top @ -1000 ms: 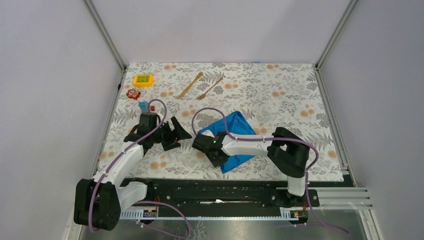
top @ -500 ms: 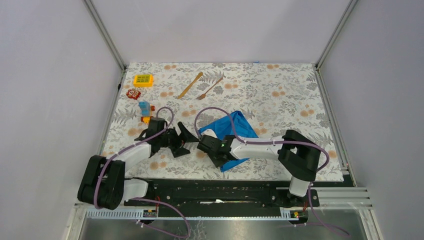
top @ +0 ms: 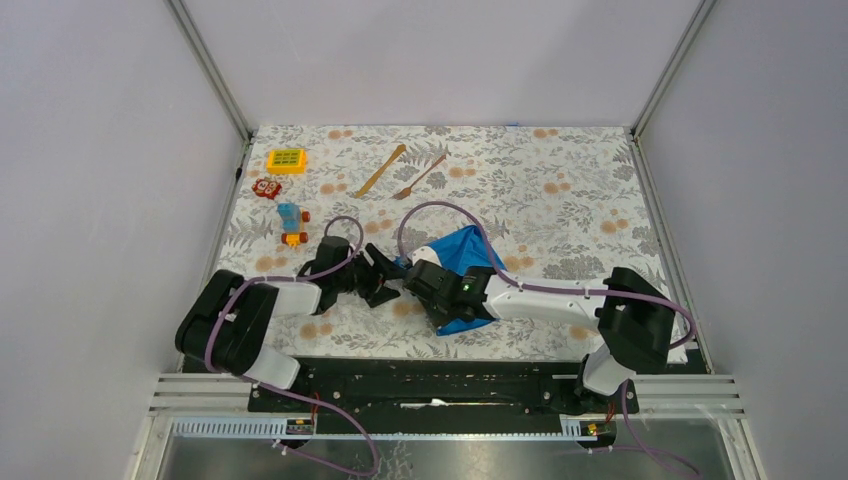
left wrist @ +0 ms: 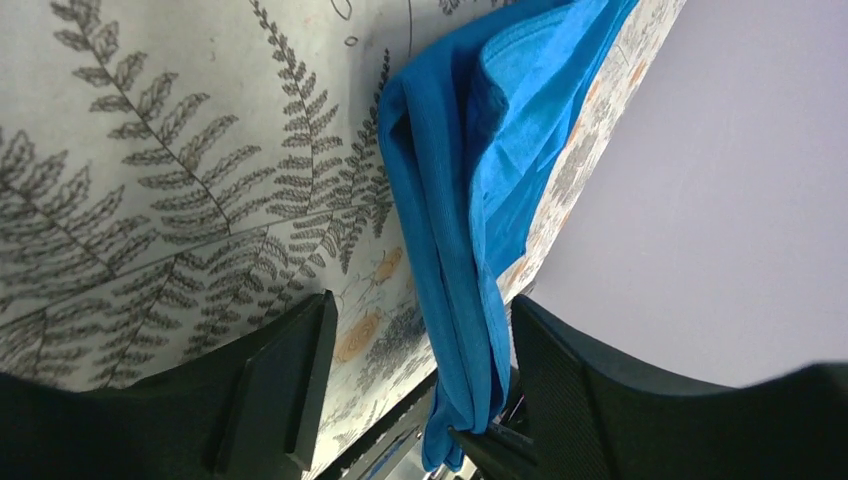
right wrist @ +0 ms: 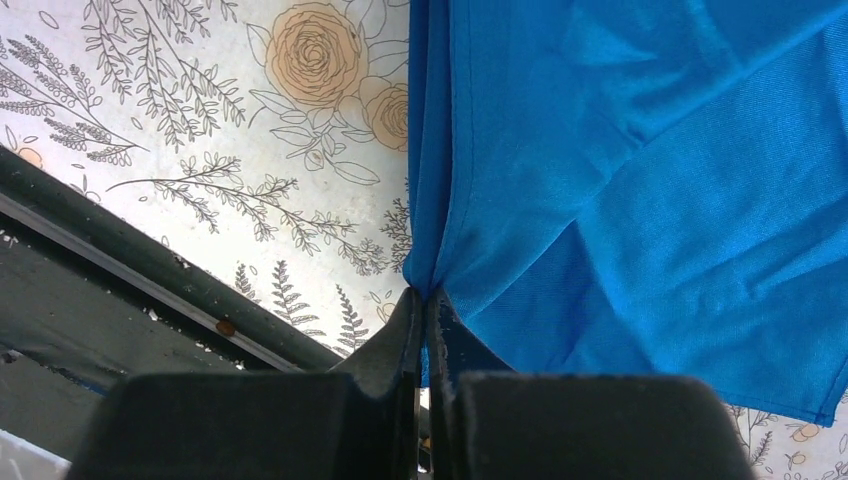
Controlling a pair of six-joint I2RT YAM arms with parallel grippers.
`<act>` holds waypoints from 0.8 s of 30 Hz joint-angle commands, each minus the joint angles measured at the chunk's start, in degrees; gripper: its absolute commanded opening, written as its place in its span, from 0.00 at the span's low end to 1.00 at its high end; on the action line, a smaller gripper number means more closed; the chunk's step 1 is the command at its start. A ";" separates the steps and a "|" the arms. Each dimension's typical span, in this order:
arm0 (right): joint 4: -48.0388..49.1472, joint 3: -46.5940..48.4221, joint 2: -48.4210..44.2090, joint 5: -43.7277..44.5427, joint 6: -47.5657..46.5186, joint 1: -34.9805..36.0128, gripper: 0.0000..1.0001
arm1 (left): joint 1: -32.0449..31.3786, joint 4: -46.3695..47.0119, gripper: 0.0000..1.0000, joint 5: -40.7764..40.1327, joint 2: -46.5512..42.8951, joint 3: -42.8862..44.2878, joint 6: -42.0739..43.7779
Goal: Fold the napkin into a case and place the utensils inside
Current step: Pick up the upper triangle-folded napkin from the corner of the board.
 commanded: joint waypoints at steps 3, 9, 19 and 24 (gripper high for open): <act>1.80 -1.34 -2.79 0.16 -0.63 -1.55 0.00 | -1.53 9.67 0.62 -2.84 4.35 2.89 -3.42; 2.59 -1.92 -2.96 -0.84 -0.62 -1.65 0.00 | -1.54 10.73 0.48 -3.57 7.15 4.74 -3.35; 3.18 -0.40 -2.02 -3.36 -1.27 -1.64 0.00 | -0.88 6.86 0.16 -3.62 6.38 7.82 -0.15; 7.19 1.93 -1.64 -11.39 -1.88 -1.63 0.00 | 4.17 -10.53 0.04 -6.84 -4.19 11.84 9.42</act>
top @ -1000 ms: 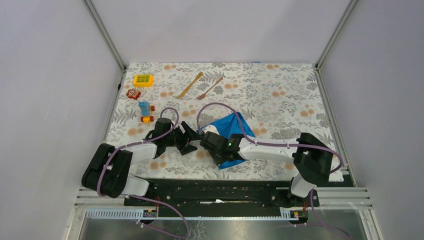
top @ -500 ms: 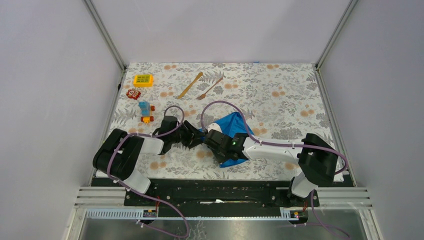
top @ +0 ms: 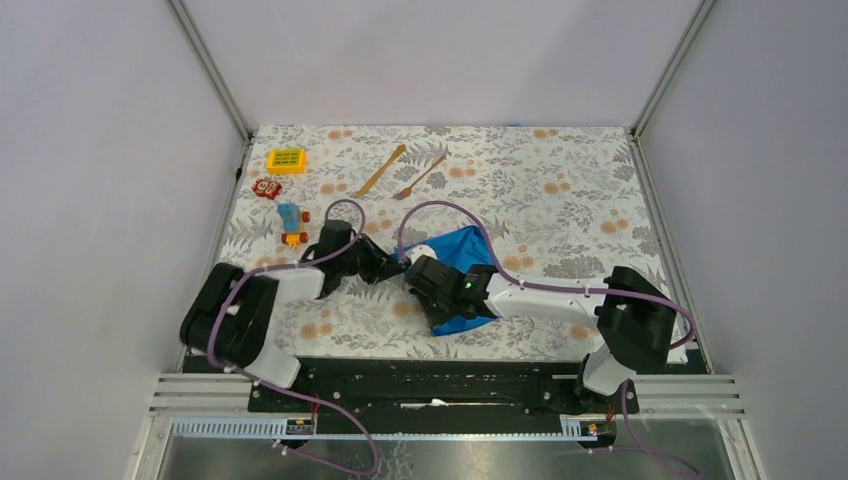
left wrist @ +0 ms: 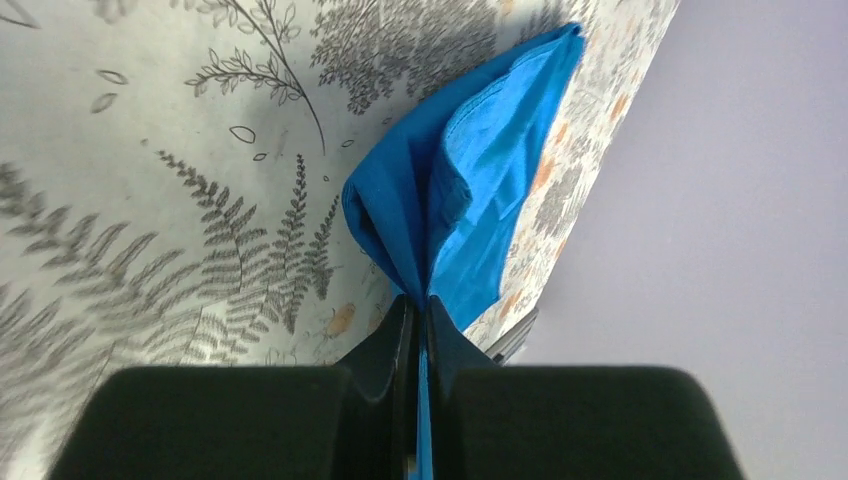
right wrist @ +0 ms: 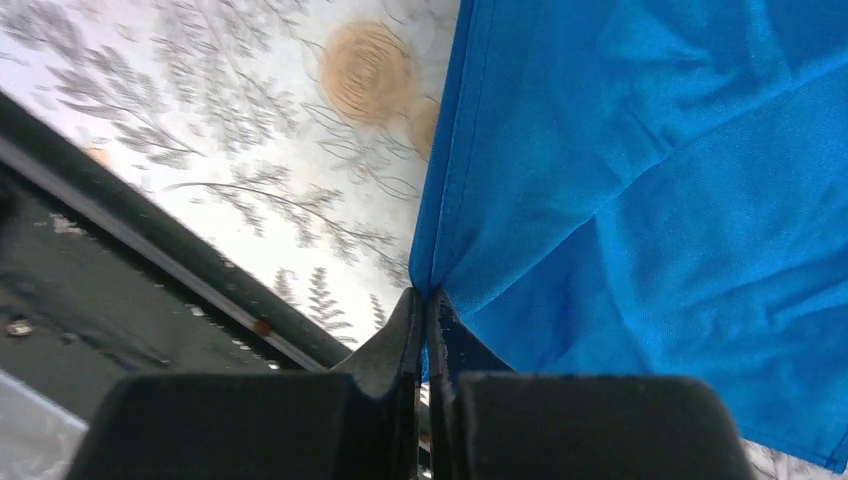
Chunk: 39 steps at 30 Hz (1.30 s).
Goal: Fold the napkin into a case and place the utensils inside
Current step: Pick up the upper triangle-folded napkin from the corner of the board, then turn over the upper triangle folded napkin at the corner of the board.
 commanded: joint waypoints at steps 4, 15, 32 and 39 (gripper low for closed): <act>13.20 7.31 1.31 -19.66 2.75 -0.12 0.00 | 10.10 -29.41 0.00 -7.71 -21.55 10.11 17.29; 51.73 12.55 9.45 -46.46 27.03 -0.29 0.00 | 15.71 -58.30 0.00 -16.74 -29.08 38.67 35.32; 92.84 -39.31 9.47 -53.95 41.76 -22.27 0.00 | -14.43 -41.74 0.00 -27.87 19.10 52.17 26.59; 89.23 -47.20 8.09 -51.47 39.89 -25.36 0.08 | -18.07 -40.47 0.23 -24.00 26.91 57.94 26.20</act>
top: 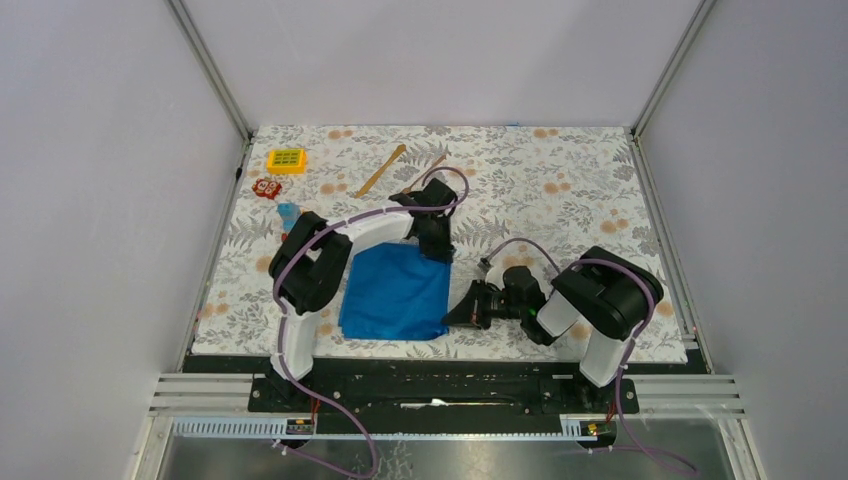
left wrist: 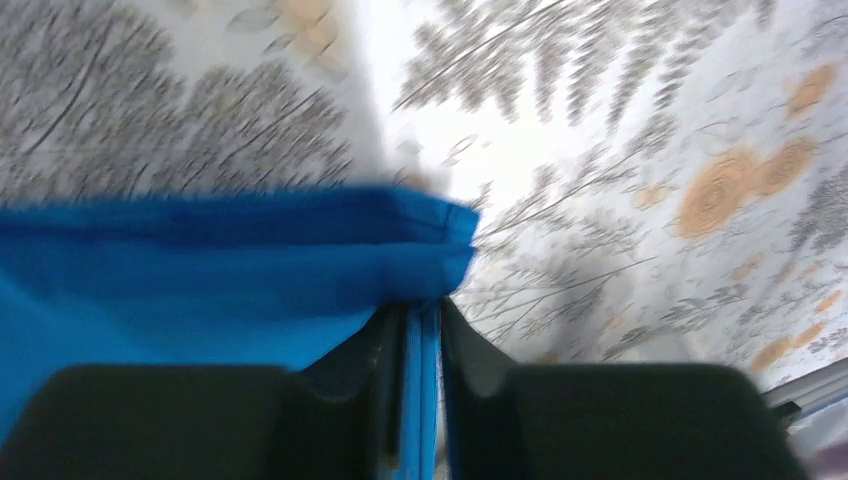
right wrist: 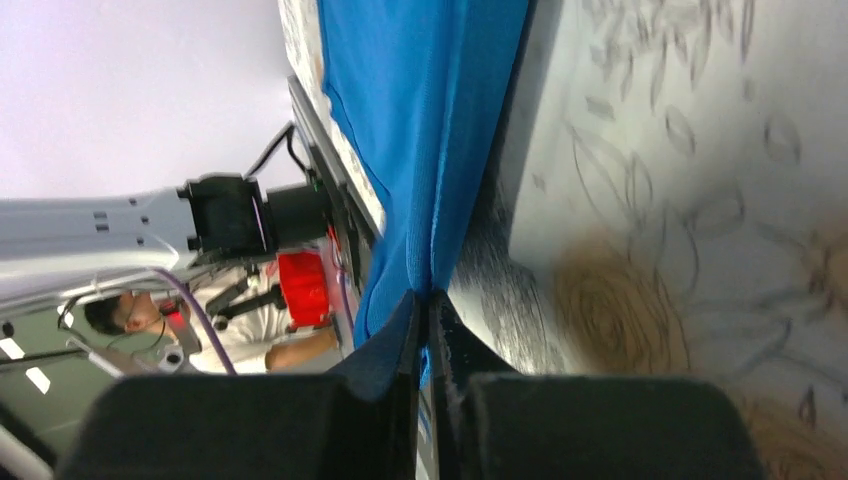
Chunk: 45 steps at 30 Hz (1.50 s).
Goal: Fold the napkin into a case and place the utensils inside
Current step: Turn over the upper triangle folded napkin at the corner of the board, then smooth out the lower triangle-folded napkin at the corner of the board.
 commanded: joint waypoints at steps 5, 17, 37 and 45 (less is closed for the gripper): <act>-19.22 -1.68 -7.83 -3.54 -6.54 -1.55 0.33 | 0.88 10.73 0.66 2.88 -4.44 3.07 0.87; -55.88 11.10 -18.30 -0.66 -23.61 -8.63 0.56 | -7.36 5.57 0.71 8.05 -28.20 -22.86 -1.89; -42.61 7.21 -10.81 -6.99 -19.36 -3.28 0.33 | -29.62 -7.10 0.44 -18.04 -19.74 -17.25 -8.38; -40.03 7.77 -8.31 -6.65 -18.36 -1.91 0.23 | -29.78 -6.60 0.31 -16.57 -17.24 -17.64 -7.72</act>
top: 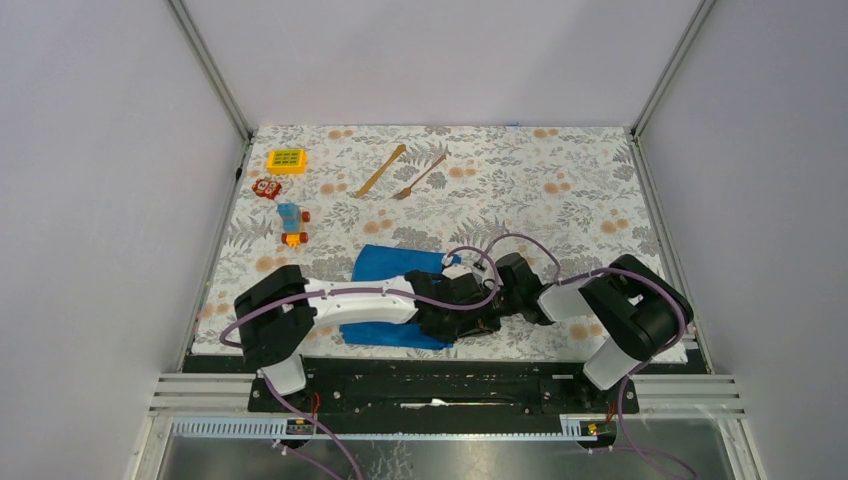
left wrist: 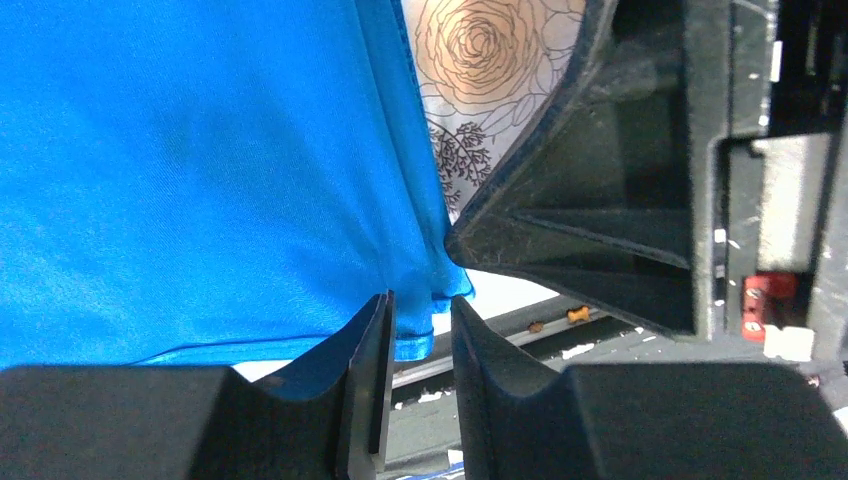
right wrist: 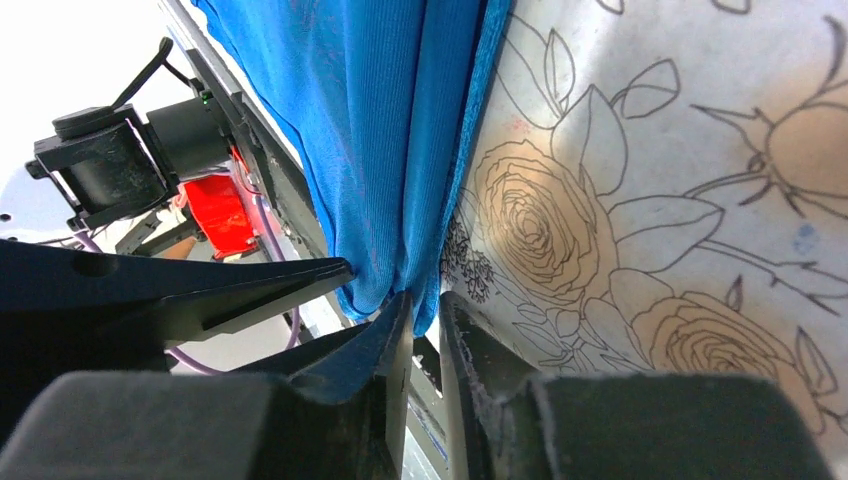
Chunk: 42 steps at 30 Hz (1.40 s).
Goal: Fold the napkin into a case and place the utensils inside
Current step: Smooth out the lower triangle-folded napkin at the corner of the board.
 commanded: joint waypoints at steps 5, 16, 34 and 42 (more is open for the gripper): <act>3.46 -0.48 2.56 0.88 0.96 0.76 0.18 | -0.33 -0.22 0.26 -1.06 2.04 1.66 0.40; 4.55 -0.50 3.36 0.35 1.35 0.75 0.02 | -0.85 -0.12 0.03 -1.22 2.62 4.81 0.64; -9.34 -2.56 -7.75 6.71 -0.79 -0.20 0.24 | -1.39 -0.17 0.36 0.25 -5.08 4.02 -0.56; -11.72 0.87 -8.64 4.62 -2.96 3.36 0.57 | 2.14 0.15 0.45 -4.61 -20.55 -1.86 -1.91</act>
